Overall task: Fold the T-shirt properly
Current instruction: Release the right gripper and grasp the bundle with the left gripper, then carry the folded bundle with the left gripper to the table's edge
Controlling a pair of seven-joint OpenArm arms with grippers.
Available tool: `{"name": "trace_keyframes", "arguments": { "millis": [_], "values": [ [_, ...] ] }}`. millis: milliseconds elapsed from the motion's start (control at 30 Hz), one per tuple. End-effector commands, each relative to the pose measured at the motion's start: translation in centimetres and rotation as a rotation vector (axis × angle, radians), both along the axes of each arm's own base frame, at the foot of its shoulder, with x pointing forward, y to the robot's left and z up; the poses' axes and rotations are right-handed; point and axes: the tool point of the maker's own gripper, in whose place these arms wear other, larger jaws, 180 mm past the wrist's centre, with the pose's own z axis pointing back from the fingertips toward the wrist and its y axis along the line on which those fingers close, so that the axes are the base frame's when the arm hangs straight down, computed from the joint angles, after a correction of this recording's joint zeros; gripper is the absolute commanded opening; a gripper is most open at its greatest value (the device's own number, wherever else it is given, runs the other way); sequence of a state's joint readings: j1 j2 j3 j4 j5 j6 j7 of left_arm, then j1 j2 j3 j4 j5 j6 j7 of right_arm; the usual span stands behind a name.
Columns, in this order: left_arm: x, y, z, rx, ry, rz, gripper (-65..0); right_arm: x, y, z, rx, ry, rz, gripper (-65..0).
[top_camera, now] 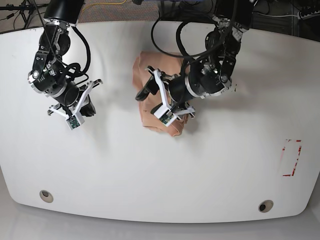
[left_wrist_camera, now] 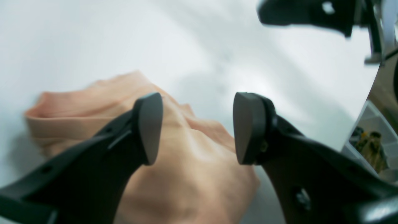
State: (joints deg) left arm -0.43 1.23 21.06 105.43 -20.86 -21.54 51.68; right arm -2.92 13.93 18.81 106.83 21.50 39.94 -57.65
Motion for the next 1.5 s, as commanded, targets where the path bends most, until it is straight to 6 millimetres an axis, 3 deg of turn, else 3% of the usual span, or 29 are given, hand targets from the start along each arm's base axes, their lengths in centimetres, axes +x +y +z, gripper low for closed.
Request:
{"name": "trace_keyframes", "arguments": {
  "millis": [0, 133, 333, 467, 767, 1033, 1200, 1467],
  "values": [
    [0.2, -0.4, 0.9, -0.013, -0.059, 0.011, -33.3, 0.3, -0.5, 1.0, -0.002, -0.037, -0.005, -60.9],
    [-0.8, -0.5, -0.4, 0.02, -0.059, 0.012, -35.4, 0.1, -0.6, 0.9, 0.0, -0.033, -0.011, -60.9],
    [-2.5, -0.1, -4.7, 0.088, 0.014, 0.017, -37.6, -0.3, -0.6, 0.5, 0.002, -0.022, -0.011, -60.9],
    [-3.0, 2.1, -8.5, 0.157, 0.08, 0.031, -38.6, -0.4, -0.5, 0.3, 0.005, -0.017, -0.012, -60.9],
    [-2.6, 8.4, -13.7, 0.243, 0.167, 0.13, -38.8, -0.5, -0.5, 0.2, 0.005, -0.014, -0.013, -60.9],
    [-1.7, 13.1, -15.1, 0.289, 0.187, 0.214, -38.5, -0.5, -0.5, 0.2, 0.005, -0.014, -0.013, -60.9],
    [-0.1, 16.4, -14.2, 0.333, 0.143, 0.201, -38.5, -0.6, -0.5, 0.3, 0.004, -0.017, -0.012, -60.9],
    [-0.3, 24.1, -14.6, 0.459, 0.16, 0.198, -38.5, -1.0, -0.5, 0.0, 0.003, -0.006, -0.012, -60.9]
  ]
}}
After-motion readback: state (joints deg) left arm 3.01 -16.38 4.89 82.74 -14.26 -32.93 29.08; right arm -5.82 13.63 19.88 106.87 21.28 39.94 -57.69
